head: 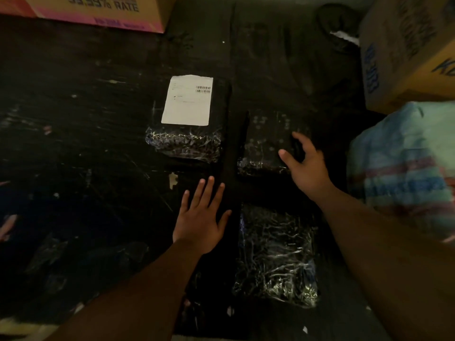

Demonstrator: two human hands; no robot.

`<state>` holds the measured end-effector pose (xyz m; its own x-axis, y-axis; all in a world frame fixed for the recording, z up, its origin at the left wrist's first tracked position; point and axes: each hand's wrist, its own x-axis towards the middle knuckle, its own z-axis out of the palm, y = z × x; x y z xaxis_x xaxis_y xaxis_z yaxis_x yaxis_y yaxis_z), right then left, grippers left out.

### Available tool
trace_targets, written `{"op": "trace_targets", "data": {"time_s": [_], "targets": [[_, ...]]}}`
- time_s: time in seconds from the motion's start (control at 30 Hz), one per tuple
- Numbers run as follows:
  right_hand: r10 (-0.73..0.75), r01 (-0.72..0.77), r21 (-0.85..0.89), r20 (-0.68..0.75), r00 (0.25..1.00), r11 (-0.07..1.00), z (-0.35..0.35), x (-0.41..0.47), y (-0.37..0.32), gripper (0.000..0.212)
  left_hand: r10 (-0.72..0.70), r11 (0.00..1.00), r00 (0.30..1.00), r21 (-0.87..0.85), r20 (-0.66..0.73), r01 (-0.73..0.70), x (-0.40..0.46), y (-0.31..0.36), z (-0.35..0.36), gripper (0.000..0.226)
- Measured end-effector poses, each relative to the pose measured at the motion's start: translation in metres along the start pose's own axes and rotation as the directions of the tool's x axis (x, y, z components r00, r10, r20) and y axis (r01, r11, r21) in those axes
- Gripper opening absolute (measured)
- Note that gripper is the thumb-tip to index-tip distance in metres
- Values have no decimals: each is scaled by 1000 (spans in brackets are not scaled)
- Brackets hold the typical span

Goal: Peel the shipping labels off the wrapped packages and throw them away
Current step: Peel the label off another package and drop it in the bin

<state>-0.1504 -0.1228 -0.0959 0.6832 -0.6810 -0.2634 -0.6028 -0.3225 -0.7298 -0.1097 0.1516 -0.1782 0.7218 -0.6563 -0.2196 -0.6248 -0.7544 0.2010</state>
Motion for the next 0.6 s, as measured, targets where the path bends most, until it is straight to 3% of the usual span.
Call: {"op": "trace_targets", "data": {"time_s": [0.27, 0.6], "targets": [[-127, 125, -36, -54, 990, 992, -15, -17, -35, 53, 47, 999, 998, -4, 48, -47, -5, -4, -5, 71], [-251, 269, 248, -104, 962, 931, -38, -142, 0, 46, -19, 1000, 999, -3, 34, 20, -70, 3, 9, 70]]}}
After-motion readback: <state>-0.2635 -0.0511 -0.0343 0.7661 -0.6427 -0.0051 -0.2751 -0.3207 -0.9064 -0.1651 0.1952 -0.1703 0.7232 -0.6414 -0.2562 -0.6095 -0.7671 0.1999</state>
